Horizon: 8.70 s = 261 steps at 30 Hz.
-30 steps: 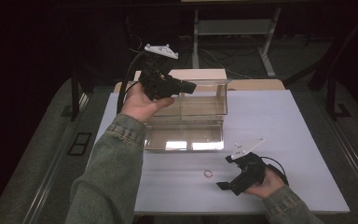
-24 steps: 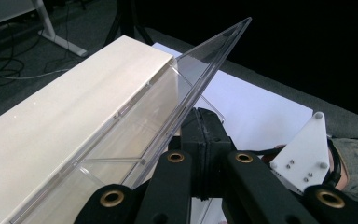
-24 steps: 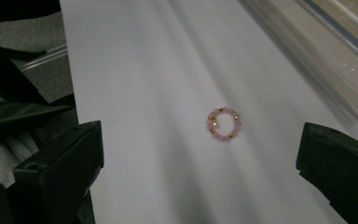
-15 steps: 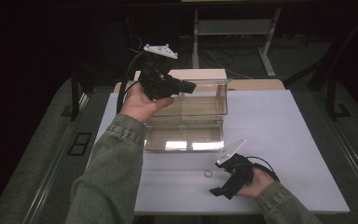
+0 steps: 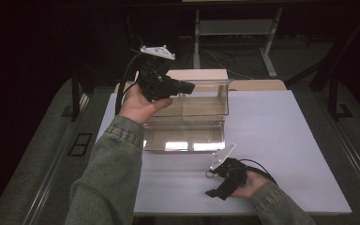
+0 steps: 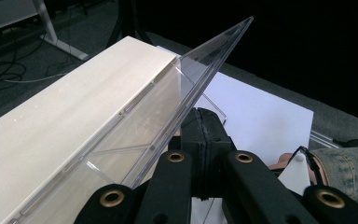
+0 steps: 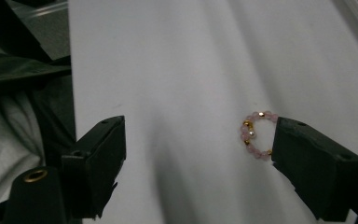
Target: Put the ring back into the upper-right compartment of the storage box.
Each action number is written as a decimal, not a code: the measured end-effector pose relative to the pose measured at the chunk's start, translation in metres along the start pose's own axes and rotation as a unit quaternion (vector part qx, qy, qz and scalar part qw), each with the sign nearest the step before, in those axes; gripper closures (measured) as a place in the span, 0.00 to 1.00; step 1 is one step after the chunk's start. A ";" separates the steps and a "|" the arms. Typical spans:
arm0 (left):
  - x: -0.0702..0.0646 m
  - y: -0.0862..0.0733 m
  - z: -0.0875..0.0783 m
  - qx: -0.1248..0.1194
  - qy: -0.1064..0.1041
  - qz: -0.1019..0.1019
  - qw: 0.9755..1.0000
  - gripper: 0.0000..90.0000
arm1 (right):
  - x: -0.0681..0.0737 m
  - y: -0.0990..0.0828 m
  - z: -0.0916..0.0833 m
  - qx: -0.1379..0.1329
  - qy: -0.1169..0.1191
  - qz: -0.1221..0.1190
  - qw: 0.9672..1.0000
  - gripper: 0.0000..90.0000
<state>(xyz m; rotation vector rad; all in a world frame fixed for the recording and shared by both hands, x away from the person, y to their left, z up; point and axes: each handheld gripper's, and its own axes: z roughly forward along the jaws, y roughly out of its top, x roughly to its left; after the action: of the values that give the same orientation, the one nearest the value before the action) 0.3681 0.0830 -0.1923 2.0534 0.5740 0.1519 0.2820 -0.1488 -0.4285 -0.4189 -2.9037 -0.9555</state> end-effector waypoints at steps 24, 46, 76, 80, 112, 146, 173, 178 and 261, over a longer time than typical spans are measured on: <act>0.001 -0.002 -0.001 -0.005 0.001 -0.002 1.000 0.99 | -0.005 0.004 0.007 0.027 -0.041 -0.016 0.999 0.83; 0.000 -0.002 0.000 -0.005 0.005 -0.004 1.000 0.99 | -0.014 0.007 -0.002 0.010 0.006 0.044 0.999 0.97; 0.000 -0.001 0.000 -0.009 0.006 -0.003 1.000 0.99 | -0.018 0.022 -0.046 -0.040 0.019 0.046 0.998 0.97; 0.000 -0.001 0.000 -0.010 0.006 -0.004 1.000 0.99 | -0.017 0.028 -0.053 -0.042 0.014 0.043 0.998 0.97; 0.001 -0.001 0.001 -0.012 0.006 -0.002 1.000 0.99 | -0.020 0.060 -0.112 -0.066 -0.022 0.021 0.997 0.97; 0.000 0.000 0.002 -0.015 0.004 -0.001 1.000 0.99 | -0.031 0.089 -0.169 -0.100 -0.061 0.016 0.993 0.97; 0.000 0.000 0.003 -0.019 0.005 -0.003 1.000 0.99 | -0.059 0.107 -0.185 -0.130 -0.079 0.048 0.987 0.97; 0.001 0.000 0.003 -0.019 0.005 -0.002 1.000 0.99 | -0.066 0.111 -0.181 -0.127 -0.089 0.057 0.986 0.97; 0.000 -0.001 0.003 -0.025 0.008 -0.001 1.000 0.99 | -0.040 0.000 -0.145 -0.197 -0.097 0.142 0.965 0.00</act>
<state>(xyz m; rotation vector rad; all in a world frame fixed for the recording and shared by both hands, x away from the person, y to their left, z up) 0.3687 0.0812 -0.1951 2.0045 0.5769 0.1786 0.3157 -0.2441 -0.3169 -0.9720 -2.6905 -1.5117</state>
